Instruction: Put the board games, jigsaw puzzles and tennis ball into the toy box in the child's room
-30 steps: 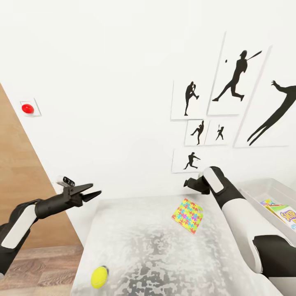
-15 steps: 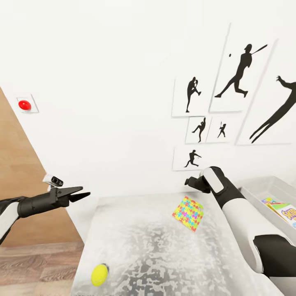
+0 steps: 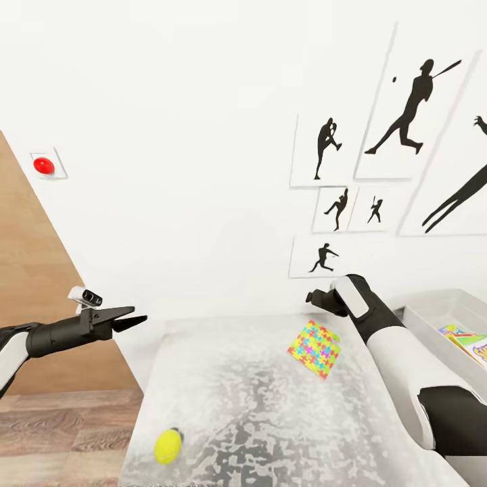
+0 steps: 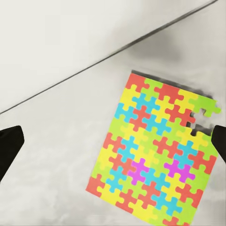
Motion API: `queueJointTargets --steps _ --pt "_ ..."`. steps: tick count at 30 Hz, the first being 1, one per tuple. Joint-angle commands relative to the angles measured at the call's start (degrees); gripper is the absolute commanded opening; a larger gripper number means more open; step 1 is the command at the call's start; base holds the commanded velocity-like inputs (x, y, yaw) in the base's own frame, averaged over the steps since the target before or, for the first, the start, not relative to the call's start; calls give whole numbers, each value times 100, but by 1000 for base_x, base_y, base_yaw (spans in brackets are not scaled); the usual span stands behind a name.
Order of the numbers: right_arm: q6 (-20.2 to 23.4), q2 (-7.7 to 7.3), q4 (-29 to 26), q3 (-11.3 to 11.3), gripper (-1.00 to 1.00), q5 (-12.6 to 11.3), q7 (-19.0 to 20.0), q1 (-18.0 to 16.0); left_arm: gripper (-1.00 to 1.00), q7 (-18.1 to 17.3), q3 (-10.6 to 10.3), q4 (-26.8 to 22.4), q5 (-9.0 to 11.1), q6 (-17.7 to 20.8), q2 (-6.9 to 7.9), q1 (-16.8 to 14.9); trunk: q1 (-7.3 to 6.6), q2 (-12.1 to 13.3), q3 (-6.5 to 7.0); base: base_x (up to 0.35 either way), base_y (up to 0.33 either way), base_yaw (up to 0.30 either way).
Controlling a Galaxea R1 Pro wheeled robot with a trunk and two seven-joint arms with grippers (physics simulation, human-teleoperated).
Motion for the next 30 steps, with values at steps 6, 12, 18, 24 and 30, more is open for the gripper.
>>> queueJointTargets --steps 6,12,18,24,30 --pt "-95 -17 -7 231 100 -58 -47 -8 100 -18 -4 12 14 25 40 -8 3 -14 -69 0 0 74" --pt "-267 -51 -7 271 100 -55 -47 -16 100 -16 -4 8 13 25 48 -8 3 -14 -124 0 0 75" --pt "-305 -76 -2 271 100 -52 -54 -40 100 -14 -4 8 9 23 55 -8 3 -14 -180 0 0 75" --pt "-320 -63 3 264 100 265 -94 -59 100 -14 -2 8 7 17 62 -8 3 -14 -236 0 0 75" --pt "-334 -64 10 201 100 922 -94 -61 100 -14 -1 7 6 16 66 -8 3 -14 -292 0 0 75"
